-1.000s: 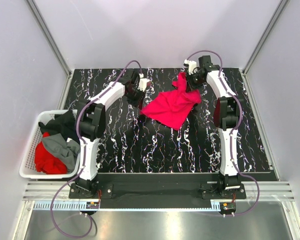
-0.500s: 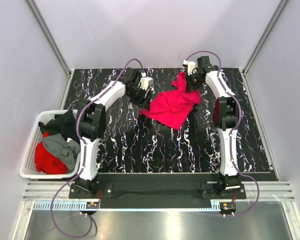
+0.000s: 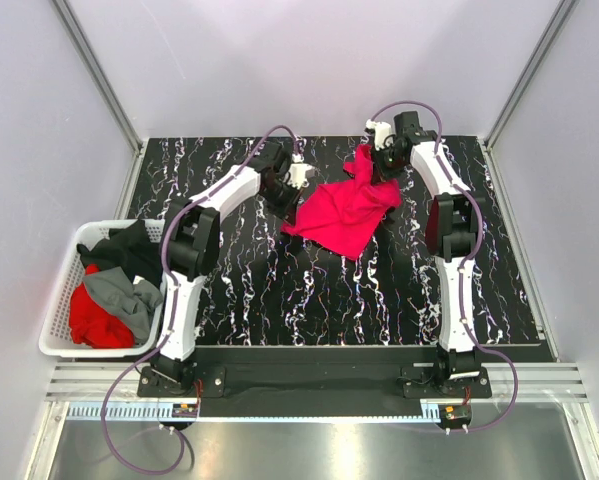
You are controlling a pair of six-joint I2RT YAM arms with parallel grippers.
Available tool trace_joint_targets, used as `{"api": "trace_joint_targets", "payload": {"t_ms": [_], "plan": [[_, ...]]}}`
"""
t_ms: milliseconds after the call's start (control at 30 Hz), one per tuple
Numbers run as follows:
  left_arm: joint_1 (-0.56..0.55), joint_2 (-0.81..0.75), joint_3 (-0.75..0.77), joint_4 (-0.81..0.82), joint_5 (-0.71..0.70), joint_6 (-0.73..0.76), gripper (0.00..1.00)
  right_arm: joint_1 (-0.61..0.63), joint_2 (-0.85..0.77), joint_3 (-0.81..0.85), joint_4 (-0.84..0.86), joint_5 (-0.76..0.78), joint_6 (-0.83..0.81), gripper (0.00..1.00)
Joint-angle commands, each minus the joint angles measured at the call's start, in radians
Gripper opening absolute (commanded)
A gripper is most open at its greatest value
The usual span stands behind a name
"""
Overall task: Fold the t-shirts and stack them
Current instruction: Flatten the tshirt out
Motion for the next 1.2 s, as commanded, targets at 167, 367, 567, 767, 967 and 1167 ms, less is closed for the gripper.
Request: {"api": "trace_joint_targets", "payload": {"t_ms": [167,367,567,767,967,1167], "plan": [[0.039,-0.314,0.143,0.001,-0.056,0.034,0.0,0.01,-0.207,0.081,0.024,0.013,0.0,0.0],[0.036,-0.466,0.099,-0.02,-0.059,0.063,0.0,-0.012,-0.334,0.038,0.031,0.03,-0.009,0.0],[0.033,-0.546,0.089,-0.218,-0.068,0.234,0.0,-0.029,-0.562,-0.33,0.021,0.069,-0.163,0.0],[0.033,-0.657,-0.306,-0.341,-0.051,0.33,0.0,-0.029,-0.733,-0.748,-0.017,0.08,-0.259,0.0],[0.036,-0.689,-0.423,-0.398,-0.028,0.373,0.33,-0.038,-0.689,-0.771,-0.142,0.068,-0.249,0.45],[0.048,-0.597,-0.28,-0.326,-0.08,0.319,0.47,-0.115,-0.542,-0.475,-0.122,0.008,-0.128,0.53]]}}
